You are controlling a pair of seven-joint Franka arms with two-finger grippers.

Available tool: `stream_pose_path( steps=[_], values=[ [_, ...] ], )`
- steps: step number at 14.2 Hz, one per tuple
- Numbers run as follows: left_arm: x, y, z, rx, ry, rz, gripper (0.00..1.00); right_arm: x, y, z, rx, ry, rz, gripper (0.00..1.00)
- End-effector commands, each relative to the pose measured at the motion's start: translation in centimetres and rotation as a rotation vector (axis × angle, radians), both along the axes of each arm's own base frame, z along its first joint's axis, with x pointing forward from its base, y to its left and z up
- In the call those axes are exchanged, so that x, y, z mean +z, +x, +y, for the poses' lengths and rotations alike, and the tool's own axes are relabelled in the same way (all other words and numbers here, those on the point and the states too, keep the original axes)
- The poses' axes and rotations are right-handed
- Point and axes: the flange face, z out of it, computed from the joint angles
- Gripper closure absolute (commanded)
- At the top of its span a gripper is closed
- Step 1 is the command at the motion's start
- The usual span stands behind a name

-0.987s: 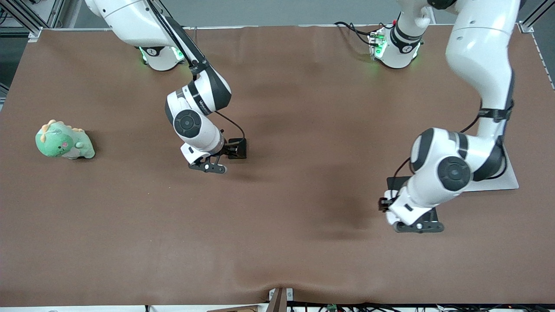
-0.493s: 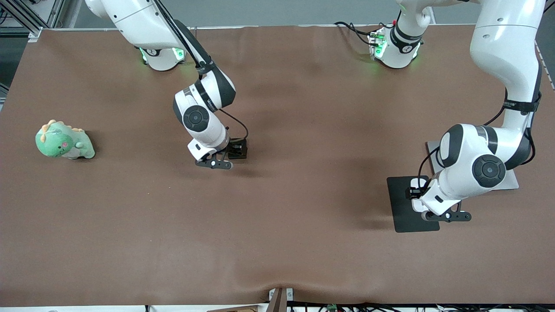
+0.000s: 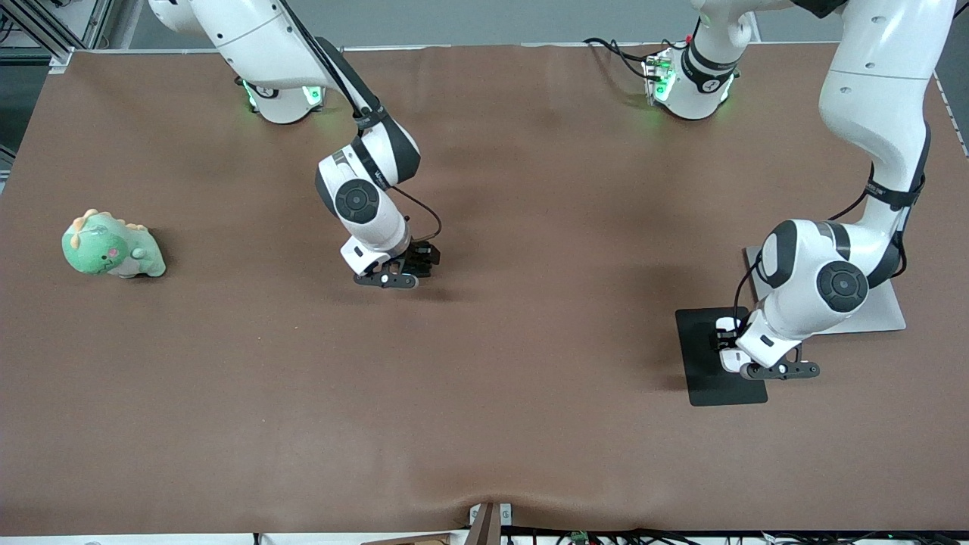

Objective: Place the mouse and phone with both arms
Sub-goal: 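Lower the mouse onto the pad while the right gripper carries the phone toward the toy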

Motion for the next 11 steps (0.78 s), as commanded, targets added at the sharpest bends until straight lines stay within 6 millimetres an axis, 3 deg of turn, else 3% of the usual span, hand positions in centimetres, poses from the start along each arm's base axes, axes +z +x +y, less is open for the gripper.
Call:
stream_pose_path(
  steps=[1, 5, 6, 8, 9, 11],
  values=[
    [-0.9, 0.2, 1.6, -0.024, 0.029, -0.033, 1.00, -1.3, -0.8, 0.5, 0.011, -0.010, -0.006, 0.00],
    [-1.6, 0.4, 1.4, -0.027, 0.026, -0.037, 1.00, -1.9, -1.5, 1.2, 0.025, -0.016, 0.001, 0.00],
    [-1.8, 0.5, 1.3, -0.027, 0.024, -0.041, 1.00, -1.8, -1.4, 1.1, 0.024, -0.017, 0.002, 0.33],
    [-2.1, 1.2, 1.0, -0.029, 0.019, -0.052, 1.00, -1.6, -1.3, 1.2, 0.021, -0.017, 0.004, 0.87],
    [-2.4, 1.4, 0.6, -0.031, 0.018, -0.053, 1.00, -1.2, -1.0, 1.0, 0.021, -0.015, 0.001, 1.00],
    [-2.6, 2.0, 0.6, -0.027, 0.015, -0.060, 1.00, 0.2, 0.1, 0.3, 0.006, -0.030, 0.024, 1.00]
  ],
)
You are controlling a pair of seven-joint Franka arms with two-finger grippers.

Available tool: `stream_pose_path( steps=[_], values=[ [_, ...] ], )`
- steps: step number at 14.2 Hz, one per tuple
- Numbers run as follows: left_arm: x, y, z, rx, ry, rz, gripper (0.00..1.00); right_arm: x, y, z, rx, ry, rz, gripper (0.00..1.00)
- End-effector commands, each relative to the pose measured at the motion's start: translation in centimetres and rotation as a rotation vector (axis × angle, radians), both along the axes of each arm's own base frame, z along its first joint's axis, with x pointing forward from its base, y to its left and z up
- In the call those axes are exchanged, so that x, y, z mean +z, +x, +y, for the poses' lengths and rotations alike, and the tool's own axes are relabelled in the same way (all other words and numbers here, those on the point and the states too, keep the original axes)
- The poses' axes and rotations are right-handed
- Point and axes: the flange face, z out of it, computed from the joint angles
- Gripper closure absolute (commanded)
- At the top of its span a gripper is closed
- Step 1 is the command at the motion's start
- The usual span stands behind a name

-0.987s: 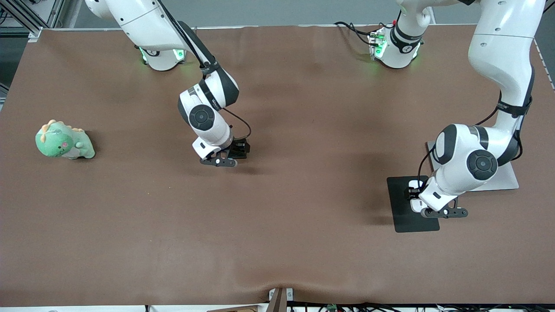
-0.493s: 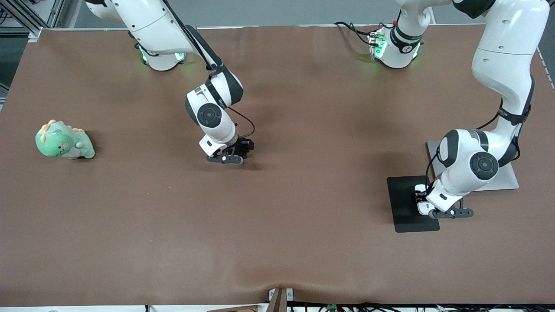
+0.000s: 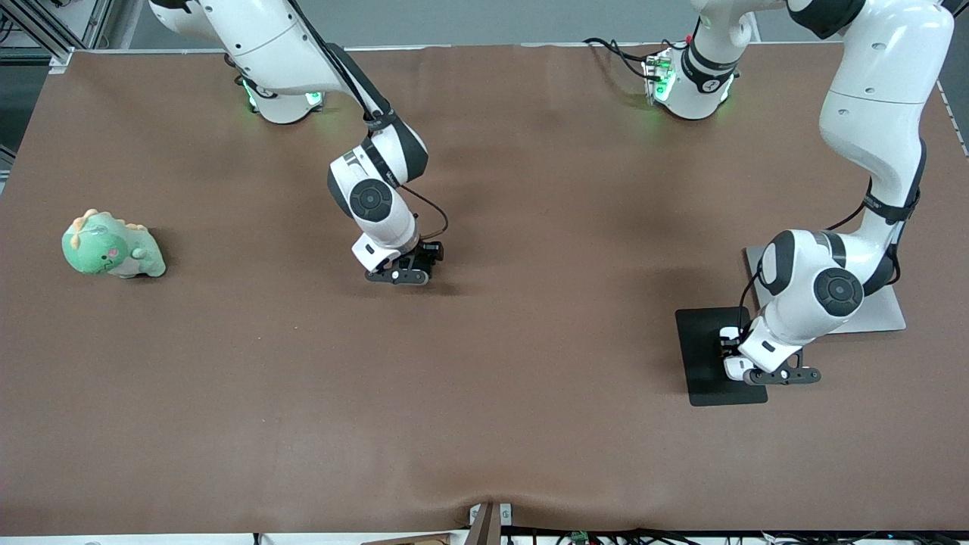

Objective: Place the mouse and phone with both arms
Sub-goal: 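Lower the mouse onto the pad while the right gripper carries the phone toward the toy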

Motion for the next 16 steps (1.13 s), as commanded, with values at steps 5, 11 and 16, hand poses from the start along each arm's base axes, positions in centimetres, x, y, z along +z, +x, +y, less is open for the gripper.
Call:
stream_pose_path(
  steps=[5, 11, 16],
  values=[
    [-0.4, 2.0, -0.4, -0.016, 0.000, -0.033, 0.69, 5.9, 4.5, -8.1, -0.065, -0.020, 0.023, 1.00],
    [-0.2, 2.1, -0.5, -0.028, 0.007, -0.037, 0.00, 5.9, 5.4, -19.6, -0.027, -0.036, 0.043, 1.00],
    [2.7, 2.3, -1.1, -0.032, 0.007, -0.067, 0.00, 5.1, 4.8, -28.2, 0.044, -0.052, 0.069, 1.00]
  ],
)
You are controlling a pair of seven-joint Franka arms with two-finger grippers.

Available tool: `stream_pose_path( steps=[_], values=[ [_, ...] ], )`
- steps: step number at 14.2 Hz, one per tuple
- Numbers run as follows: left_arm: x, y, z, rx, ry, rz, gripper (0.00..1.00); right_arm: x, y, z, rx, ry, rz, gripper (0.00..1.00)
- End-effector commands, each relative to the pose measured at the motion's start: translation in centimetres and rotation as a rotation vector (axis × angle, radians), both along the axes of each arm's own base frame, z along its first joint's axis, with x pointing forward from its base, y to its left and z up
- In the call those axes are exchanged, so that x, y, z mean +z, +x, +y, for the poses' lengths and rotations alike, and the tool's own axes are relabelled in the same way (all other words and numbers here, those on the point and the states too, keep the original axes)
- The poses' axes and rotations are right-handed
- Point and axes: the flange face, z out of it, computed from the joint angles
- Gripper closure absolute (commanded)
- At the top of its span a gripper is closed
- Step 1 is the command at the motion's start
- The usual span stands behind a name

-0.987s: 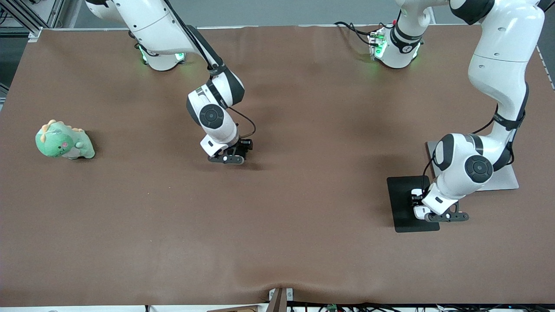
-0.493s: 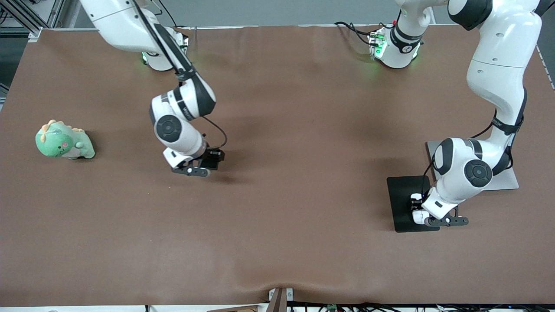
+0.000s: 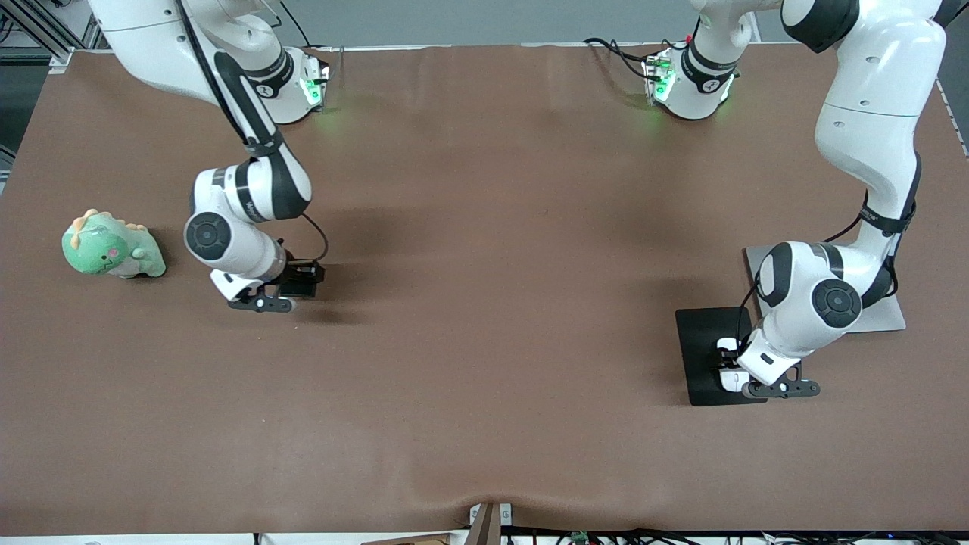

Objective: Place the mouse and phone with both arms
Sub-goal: 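Lower the mouse onto the pad while the right gripper carries the phone toward the toy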

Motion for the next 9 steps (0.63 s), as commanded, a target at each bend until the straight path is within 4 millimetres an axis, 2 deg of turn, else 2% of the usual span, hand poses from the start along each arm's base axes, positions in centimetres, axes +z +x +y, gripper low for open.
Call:
stream_pose_path(
  steps=[1, 3, 5, 6, 9],
  values=[
    [3.5, 0.0, -0.3, -0.025, 0.024, -0.021, 0.00, 1.0, -1.7, -3.8, 0.051, 0.010, 0.004, 1.00],
    [5.7, -0.6, -1.2, -0.036, 0.033, 0.033, 0.00, 1.0, -2.1, -7.1, 0.078, 0.017, 0.011, 1.00],
    [8.6, -1.6, -2.2, -0.055, 0.050, 0.103, 0.00, 0.8, -2.4, -11.1, 0.103, 0.018, 0.018, 1.00],
    [10.4, -2.3, -2.5, -0.060, 0.062, 0.143, 0.00, 0.7, -2.6, -12.4, 0.114, 0.020, 0.021, 1.00],
    [16.9, -4.6, -2.8, -0.054, 0.091, 0.222, 0.00, 0.0, -3.3, -14.6, 0.095, 0.022, 0.034, 1.00]
  ],
)
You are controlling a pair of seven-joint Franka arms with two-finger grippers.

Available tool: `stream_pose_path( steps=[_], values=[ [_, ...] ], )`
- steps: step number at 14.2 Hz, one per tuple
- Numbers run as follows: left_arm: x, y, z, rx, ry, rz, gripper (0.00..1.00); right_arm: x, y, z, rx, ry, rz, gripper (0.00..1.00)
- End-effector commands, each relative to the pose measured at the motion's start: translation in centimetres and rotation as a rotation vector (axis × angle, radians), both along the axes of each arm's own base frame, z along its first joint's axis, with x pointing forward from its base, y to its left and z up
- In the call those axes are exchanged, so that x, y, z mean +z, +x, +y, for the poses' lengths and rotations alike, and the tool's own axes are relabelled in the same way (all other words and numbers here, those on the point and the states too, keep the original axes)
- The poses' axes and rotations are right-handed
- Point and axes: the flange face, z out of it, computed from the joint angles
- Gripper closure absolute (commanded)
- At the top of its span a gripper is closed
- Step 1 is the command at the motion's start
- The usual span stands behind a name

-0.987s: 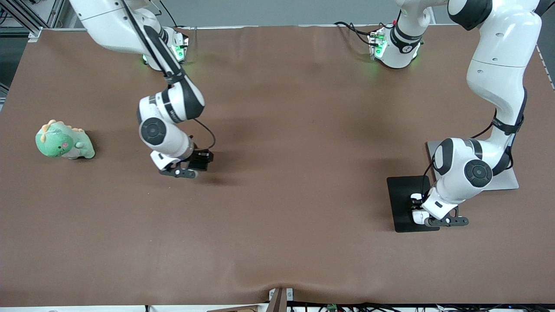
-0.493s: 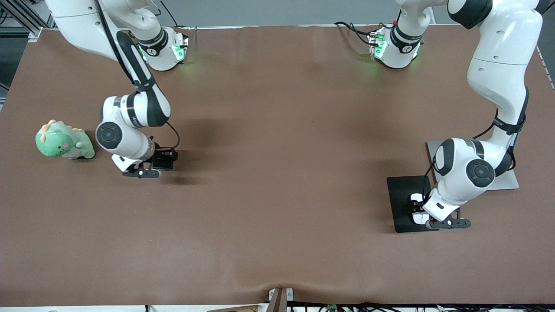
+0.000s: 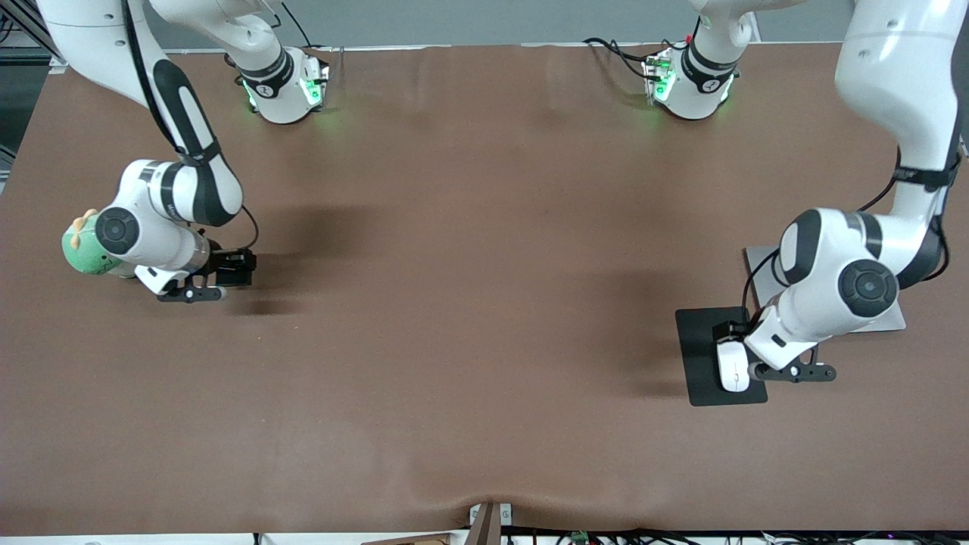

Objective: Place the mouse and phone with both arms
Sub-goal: 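Lower the mouse onto the pad while the right gripper carries the phone toward the toy, then open the left gripper and lift away while the right gripper lowers the phone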

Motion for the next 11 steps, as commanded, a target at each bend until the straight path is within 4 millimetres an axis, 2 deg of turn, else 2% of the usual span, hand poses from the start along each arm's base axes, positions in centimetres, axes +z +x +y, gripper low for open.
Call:
stream_pose_path(
  steps=[1, 4, 7, 9, 11],
  values=[
    [6.4, -3.0, 0.3, -0.010, 0.051, 0.067, 0.00, 0.4, -1.2, -1.0, -0.005, 0.015, -0.003, 1.00],
    [13.1, -6.1, -0.5, 0.012, 0.038, 0.112, 0.00, 0.1, -1.4, -2.3, -0.031, 0.012, 0.001, 1.00],
    [19.3, -9.4, -1.1, 0.037, 0.000, 0.135, 0.00, -0.8, -2.0, -2.7, -0.043, 0.013, 0.020, 1.00],
    [23.0, -10.7, -1.3, 0.052, -0.044, 0.147, 0.00, -1.8, -2.1, -2.8, -0.044, 0.006, 0.030, 1.00],
    [27.0, -10.8, -0.7, 0.069, -0.086, 0.130, 0.00, -2.7, -2.3, -2.9, -0.045, -0.001, 0.031, 1.00]
  ],
)
